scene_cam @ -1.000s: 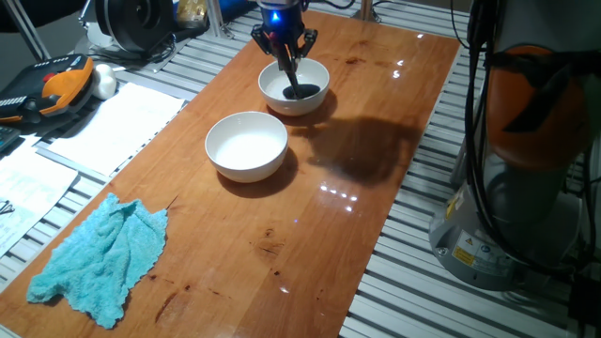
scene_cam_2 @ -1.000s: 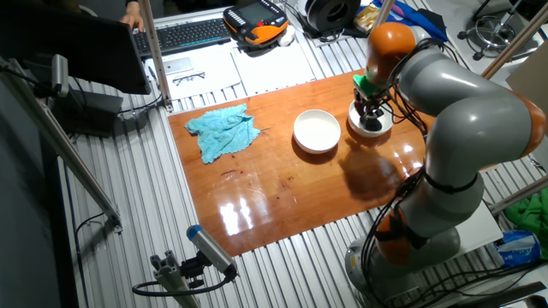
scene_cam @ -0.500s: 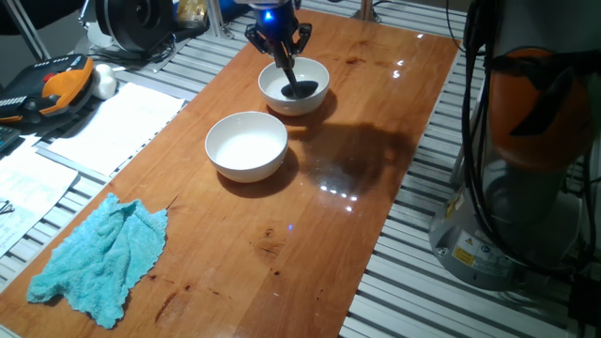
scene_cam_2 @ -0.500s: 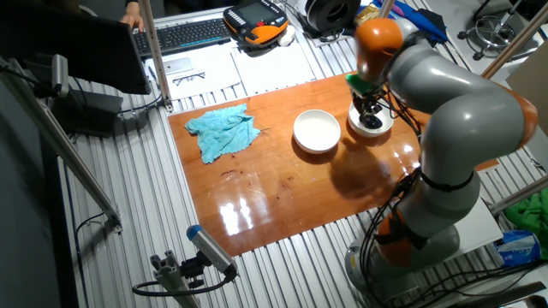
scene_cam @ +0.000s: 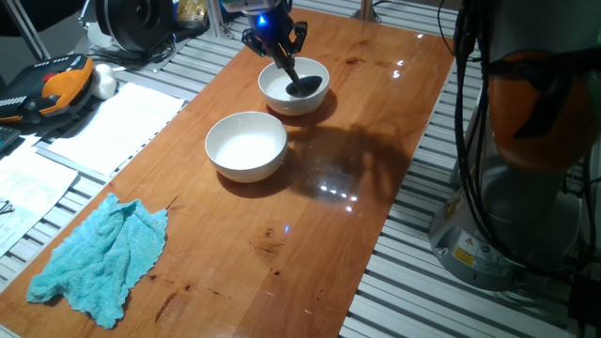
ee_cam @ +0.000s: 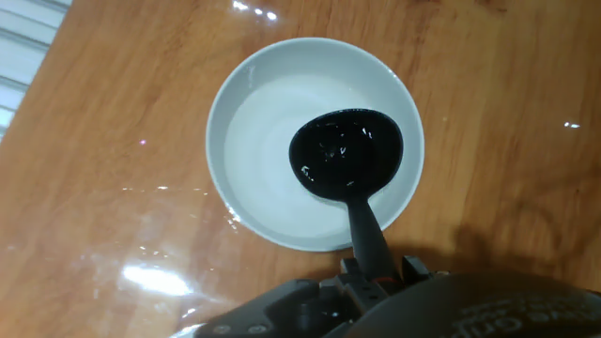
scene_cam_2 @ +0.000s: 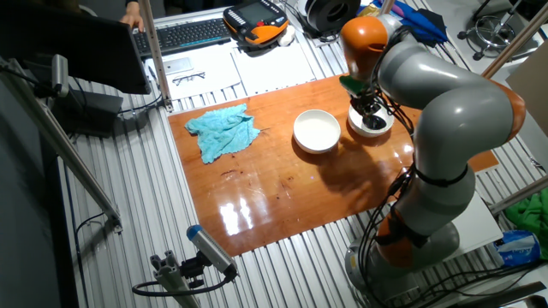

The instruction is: Scoop water with a large spoon from one bowl to another

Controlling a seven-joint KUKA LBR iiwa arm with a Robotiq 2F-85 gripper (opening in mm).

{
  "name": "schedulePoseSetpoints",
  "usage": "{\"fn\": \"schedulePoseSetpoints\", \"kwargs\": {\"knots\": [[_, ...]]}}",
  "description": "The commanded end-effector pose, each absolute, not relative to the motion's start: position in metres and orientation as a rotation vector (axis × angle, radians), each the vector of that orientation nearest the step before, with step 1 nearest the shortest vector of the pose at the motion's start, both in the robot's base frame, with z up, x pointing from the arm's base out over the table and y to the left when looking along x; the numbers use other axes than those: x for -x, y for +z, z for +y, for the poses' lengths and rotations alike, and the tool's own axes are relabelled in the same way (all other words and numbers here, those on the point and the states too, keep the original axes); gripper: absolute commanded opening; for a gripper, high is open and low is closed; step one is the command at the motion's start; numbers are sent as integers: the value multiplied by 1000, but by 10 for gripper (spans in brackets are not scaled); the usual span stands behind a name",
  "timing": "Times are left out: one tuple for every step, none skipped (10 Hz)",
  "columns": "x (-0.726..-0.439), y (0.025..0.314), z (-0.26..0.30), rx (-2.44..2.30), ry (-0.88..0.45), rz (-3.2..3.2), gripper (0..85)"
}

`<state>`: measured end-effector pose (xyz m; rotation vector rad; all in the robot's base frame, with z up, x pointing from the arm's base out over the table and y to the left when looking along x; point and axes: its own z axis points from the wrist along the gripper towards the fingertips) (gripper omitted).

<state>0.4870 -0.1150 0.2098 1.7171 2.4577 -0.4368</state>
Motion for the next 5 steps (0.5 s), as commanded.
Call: {"fn": "schedulePoseSetpoints", "kwargs": {"knots": [[-487, 207, -115, -1719, -437, 2456, 0], [-487, 202, -117, -1717, -431, 2455, 0], [-488, 196, -118, -1714, -427, 2453, 0], [-488, 191, -120, -1707, -425, 2453, 0], [-488, 188, -121, -1706, -425, 2454, 0]]}}
